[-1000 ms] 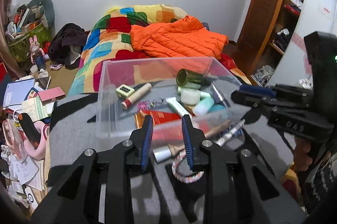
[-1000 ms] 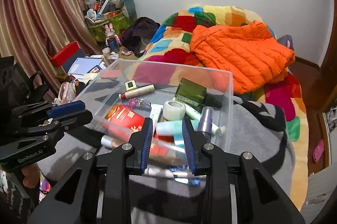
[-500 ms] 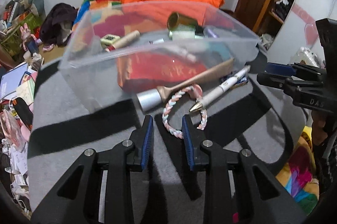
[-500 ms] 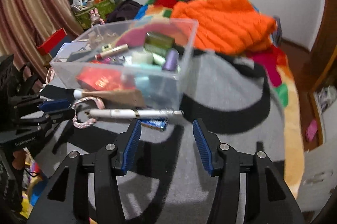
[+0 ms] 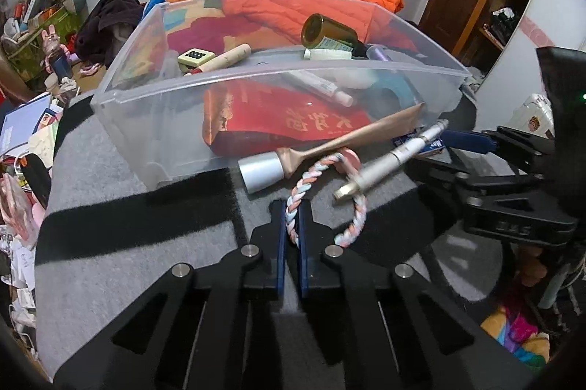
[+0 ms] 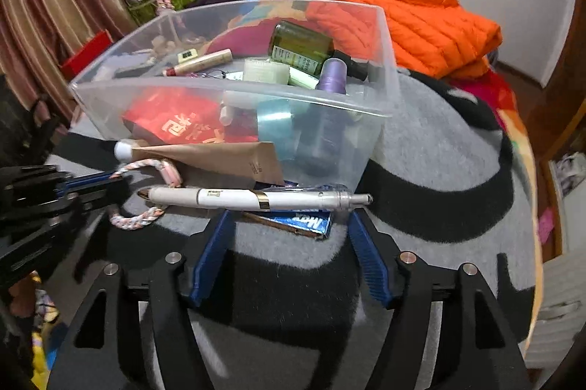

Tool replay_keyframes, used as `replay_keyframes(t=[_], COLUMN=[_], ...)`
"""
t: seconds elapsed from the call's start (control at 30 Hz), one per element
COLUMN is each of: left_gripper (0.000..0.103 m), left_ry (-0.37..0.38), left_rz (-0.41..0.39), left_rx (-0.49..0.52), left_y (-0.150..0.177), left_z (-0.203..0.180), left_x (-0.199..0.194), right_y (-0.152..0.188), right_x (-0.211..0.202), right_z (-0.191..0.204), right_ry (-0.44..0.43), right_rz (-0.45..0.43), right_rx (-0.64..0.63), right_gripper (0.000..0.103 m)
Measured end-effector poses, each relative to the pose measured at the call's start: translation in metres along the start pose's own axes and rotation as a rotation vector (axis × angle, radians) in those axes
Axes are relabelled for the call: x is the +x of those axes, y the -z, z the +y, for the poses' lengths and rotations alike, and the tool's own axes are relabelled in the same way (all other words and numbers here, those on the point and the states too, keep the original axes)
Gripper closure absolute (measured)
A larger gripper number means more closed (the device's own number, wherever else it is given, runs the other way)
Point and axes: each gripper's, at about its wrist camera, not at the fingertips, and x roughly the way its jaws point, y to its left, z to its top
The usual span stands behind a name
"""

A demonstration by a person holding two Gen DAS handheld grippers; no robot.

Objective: Organize objects
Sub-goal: 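Grasp the braided bracelet with the left gripper while the right grasps the blue Max card pack, then drop the bracelet and Max card pack into the clear box with both grippers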

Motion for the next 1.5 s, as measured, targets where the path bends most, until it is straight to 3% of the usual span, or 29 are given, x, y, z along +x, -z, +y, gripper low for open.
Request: replay_keyframes(t=[0.17, 0.27, 0.6, 0.87, 1.23, 1.5], left_gripper=[0.099, 0.099, 0.099, 0.099, 0.099, 0.099], left_ry=[0.007, 0.001, 0.005, 0.016, 0.015, -0.011], left_rz=[-0.052, -0.089, -0.188, -0.239, -0.304, -0.346], left_rx=[0.001, 0.001, -0.031, -0.048, -0.083, -0.121], left_y=[0.012, 0.017, 0.017, 0.007, -0.016, -0.041], left_z=[0.001, 0.003, 0.016, 0.019, 0.025, 0.036], left_x=[-0.022, -0.037, -0.077, -0.09, -0.101, -0.1], right_y=[-0.001, -0.001, 0.012, 0.018, -0.019, -0.055], right_x=[0.001, -0.002, -0.021, -0.059, -0.094, -0.079], right_z=[0.005, 0.005, 0.002, -0.009, 0.006, 0.017], right_ry=[0.05, 0.054, 0.019, -0.002, -0.03, -0.048], right_rz=[-0.006, -0.013, -0.027, -0.097, -0.239, -0.253], right_rx=[0.003, 0.01, 0.023, 0.059, 0.029, 0.025], right_gripper=[0.043, 0.056, 0.057, 0.057, 0.056, 0.056])
